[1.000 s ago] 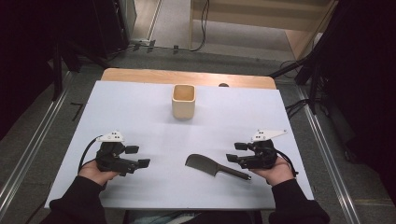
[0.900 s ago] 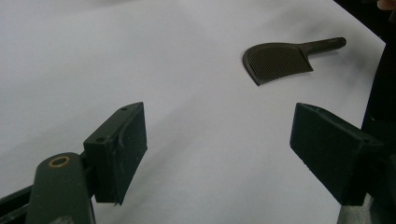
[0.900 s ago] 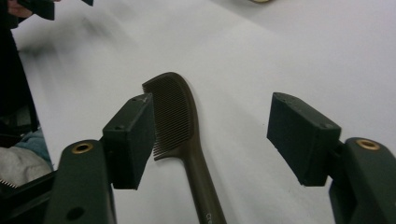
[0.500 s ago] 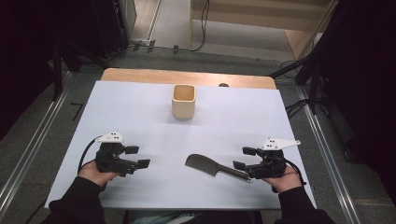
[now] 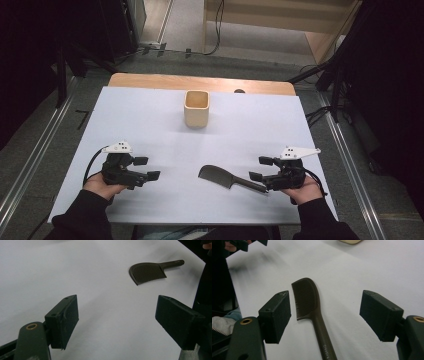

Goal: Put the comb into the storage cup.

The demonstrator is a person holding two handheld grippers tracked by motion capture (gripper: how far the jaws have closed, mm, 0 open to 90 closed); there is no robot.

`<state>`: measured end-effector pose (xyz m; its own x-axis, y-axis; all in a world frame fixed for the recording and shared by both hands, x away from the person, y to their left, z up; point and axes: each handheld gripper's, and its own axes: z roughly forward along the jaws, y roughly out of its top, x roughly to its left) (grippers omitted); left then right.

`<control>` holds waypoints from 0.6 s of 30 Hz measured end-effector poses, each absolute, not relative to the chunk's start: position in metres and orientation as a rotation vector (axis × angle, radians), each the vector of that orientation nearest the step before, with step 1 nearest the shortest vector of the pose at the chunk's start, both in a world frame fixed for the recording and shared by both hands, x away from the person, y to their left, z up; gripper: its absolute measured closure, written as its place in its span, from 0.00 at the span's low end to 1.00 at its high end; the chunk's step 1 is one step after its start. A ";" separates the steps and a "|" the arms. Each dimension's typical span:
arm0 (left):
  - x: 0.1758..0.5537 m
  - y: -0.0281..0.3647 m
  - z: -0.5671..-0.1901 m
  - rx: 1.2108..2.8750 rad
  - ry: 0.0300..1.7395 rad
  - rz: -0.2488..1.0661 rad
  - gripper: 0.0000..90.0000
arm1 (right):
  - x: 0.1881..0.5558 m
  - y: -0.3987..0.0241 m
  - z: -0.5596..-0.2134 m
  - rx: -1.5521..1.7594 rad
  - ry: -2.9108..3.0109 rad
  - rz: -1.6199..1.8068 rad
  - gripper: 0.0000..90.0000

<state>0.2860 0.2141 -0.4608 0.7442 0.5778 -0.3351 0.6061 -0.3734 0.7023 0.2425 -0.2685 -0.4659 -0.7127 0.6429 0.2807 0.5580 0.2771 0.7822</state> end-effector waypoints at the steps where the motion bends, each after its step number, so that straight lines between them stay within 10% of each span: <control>1: 0.286 0.215 -0.461 2.065 0.891 -0.042 0.21 | 0.242 -0.268 -0.466 1.148 2.437 1.430 0.26; 18: 0.278 0.223 -0.460 2.053 0.918 -0.023 0.21 | 0.255 -0.262 -0.482 1.080 2.532 1.389 0.25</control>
<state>0.2784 0.2227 -0.4601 0.7286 0.5986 -0.3329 0.6144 -0.3562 0.7041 0.2555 -0.2618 -0.4816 -0.7533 0.6008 0.2674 0.5485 0.3496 0.7596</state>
